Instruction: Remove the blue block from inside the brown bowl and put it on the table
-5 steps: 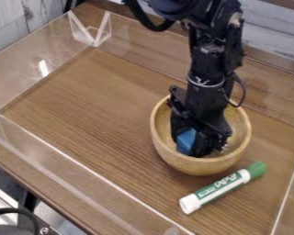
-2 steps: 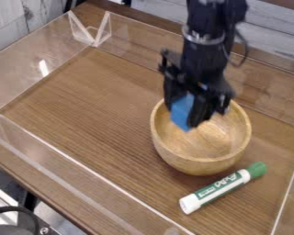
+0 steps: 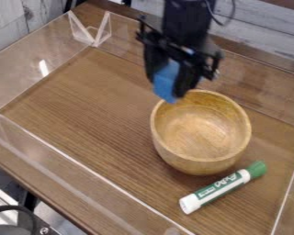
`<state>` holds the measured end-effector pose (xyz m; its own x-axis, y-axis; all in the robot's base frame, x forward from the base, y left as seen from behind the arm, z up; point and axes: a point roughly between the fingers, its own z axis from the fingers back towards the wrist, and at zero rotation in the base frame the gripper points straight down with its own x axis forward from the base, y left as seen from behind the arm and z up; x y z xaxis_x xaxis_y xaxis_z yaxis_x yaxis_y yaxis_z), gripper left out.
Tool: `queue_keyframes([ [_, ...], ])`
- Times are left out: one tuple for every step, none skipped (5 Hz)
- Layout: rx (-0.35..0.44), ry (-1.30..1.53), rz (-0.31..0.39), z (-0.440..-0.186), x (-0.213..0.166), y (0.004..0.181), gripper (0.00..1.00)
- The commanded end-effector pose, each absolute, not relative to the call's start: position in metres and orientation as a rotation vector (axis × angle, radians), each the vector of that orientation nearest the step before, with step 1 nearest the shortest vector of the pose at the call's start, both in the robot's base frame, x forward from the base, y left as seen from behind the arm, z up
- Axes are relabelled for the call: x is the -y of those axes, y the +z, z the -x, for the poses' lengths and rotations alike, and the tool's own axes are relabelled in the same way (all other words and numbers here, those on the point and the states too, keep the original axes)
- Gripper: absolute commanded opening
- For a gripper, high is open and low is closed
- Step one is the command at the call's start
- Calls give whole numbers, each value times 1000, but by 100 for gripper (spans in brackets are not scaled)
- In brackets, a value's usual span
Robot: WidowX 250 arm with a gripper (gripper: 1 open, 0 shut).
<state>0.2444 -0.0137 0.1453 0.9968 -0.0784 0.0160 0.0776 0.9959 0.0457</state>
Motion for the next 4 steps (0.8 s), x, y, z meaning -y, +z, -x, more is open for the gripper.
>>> queue_keyframes([
  [91,-27,-57,-239,-5,164,0],
  [97,-9,-60,-225,-28,161,0],
  [110,-12,-58,-216,-46,153,0],
  [111,-15,-64,-209,-51,145,0],
])
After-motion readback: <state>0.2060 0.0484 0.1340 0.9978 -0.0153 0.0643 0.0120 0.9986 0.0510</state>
